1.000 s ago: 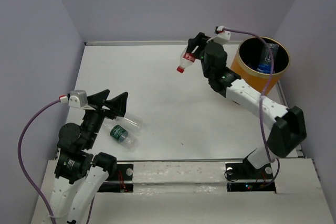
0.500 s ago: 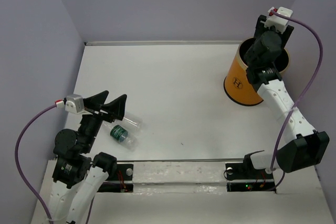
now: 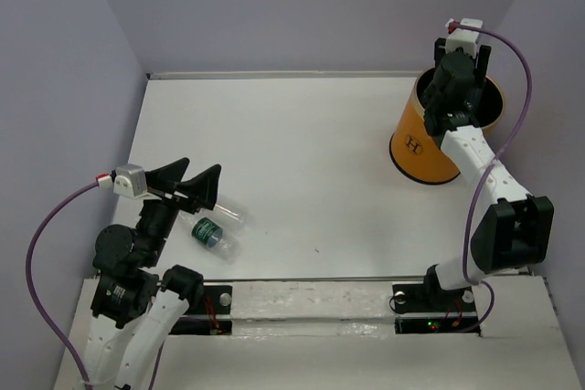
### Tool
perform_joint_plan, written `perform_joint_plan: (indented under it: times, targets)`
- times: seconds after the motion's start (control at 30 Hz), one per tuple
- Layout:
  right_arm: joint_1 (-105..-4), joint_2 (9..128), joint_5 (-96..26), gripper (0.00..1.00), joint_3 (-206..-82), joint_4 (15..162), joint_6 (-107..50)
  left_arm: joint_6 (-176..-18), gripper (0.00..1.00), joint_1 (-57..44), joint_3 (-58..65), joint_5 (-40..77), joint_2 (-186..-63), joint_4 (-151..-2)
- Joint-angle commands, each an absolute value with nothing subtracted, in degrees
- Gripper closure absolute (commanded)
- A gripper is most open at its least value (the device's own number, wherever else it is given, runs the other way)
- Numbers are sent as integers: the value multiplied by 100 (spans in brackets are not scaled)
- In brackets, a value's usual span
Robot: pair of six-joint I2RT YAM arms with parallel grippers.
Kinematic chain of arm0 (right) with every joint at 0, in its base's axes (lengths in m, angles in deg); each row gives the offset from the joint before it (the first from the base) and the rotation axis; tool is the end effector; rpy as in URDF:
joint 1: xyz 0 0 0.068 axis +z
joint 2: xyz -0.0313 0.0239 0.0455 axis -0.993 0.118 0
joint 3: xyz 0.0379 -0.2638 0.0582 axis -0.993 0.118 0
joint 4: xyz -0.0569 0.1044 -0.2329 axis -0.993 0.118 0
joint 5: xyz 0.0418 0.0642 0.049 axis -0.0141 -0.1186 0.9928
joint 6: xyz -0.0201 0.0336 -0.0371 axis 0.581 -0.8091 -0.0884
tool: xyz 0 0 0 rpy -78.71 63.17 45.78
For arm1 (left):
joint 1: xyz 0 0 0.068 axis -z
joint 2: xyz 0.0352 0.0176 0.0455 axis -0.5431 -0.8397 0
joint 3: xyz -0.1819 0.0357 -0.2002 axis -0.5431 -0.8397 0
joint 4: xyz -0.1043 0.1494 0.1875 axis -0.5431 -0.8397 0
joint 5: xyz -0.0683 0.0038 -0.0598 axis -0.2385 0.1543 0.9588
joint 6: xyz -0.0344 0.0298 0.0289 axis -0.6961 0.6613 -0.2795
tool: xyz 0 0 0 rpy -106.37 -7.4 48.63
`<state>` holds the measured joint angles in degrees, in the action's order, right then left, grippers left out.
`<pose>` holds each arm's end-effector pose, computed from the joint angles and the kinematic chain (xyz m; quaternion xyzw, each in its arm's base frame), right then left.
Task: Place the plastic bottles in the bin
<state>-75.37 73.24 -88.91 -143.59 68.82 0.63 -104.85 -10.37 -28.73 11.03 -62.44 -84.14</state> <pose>0.3511 0.0223 0.4041 0.1329 0.6575 -0.3446 0.6567 0.0515 -0.0219 0.3779 0.0206 0.5647 -0.3000 0.7686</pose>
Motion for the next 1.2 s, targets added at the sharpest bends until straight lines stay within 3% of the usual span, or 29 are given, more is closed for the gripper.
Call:
perform_joint_plan:
  times: [0.0, 0.03, 0.07, 0.1, 0.17, 0.3, 0.4, 0.47, 0.53, 0.73, 0.87, 1.17]
  targets:
    - [-7531, 7147, -8628, 72, -14524, 6745, -120, -10393, 1, -1004, -2849, 1083, -6276, -8188]
    - [-7531, 7155, -8768, 57, -14533, 6754, -111, -10393, 1, -1004, -2849, 1082, -6276, -8196]
    - [-7531, 7155, -8847, 23, -14594, 6789, -128, -10393, 1, -1004, -2849, 1082, -6267, -8197]
    - [-7531, 7164, -8970, 11, -14673, 7129, -189, -10393, 1, -1004, -2849, 1082, -6276, -8197]
    - [-7531, 7129, -9103, 2, -14945, 7770, -575, -10393, 1, -1022, -2849, 1082, -6284, -8214]
    - [-7531, 6699, -8525, 3, -15157, 8668, -1673, -10393, 1, -1040, -2849, 1082, -6337, -8214]
    - [-7286, 6331, -6625, 10, -15211, 9530, -2658, -10393, 1, -1083, -2849, 969, -6399, -8232]
    - [-6664, 6259, -5672, 10, -14930, 9514, -2958, -10402, 1, -1119, -2840, 845, -6434, -8249]
    - [-5605, 6390, -5596, 10, -14702, 9462, -2924, -10410, 1, -1197, -2840, 766, -6460, -8258]
    - [-3931, 7618, -4525, 10, -14560, 9119, -3160, -10358, 1, -1426, -2743, 188, -6575, -8451]
    - [-3603, 8365, -3981, 10, -14709, 8960, -3204, -10428, 1, -1619, -2734, -305, -6311, -8460]
    - [-2697, 10212, -3258, 4, -16500, 9478, -3020, -10437, 1, -1708, -2734, -623, -6232, -8460]
